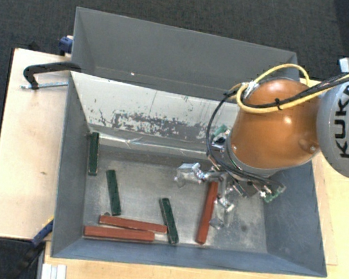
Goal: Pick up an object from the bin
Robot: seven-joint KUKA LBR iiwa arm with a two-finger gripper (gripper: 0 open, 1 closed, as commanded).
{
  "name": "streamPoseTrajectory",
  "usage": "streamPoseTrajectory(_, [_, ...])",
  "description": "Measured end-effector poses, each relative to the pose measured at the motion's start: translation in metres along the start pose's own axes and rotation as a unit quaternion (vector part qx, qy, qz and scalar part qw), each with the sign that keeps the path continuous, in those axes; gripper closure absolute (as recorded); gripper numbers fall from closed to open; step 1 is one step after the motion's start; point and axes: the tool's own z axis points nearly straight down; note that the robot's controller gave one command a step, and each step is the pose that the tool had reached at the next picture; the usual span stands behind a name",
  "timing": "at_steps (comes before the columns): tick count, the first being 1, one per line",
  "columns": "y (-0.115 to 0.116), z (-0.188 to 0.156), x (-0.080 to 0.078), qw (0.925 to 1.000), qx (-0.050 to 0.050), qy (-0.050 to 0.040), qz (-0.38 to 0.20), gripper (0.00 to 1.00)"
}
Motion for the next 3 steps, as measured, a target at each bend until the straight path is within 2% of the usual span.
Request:
streamPoseTrajectory(1, [-0.039, 0.105, 0.035, 0.9959, 0.0, 0.0012, -0.09, 1.0])
streamPoseTrajectory(2, [-0.039, 0.105, 0.035, 0.9959, 0.0, 0.0012, -0.09, 1.0])
streamPoseTrajectory(3, [-0.081, 0.105, 0.063, 0.9957, 0.002, -0.0001, -0.092, 0.0])
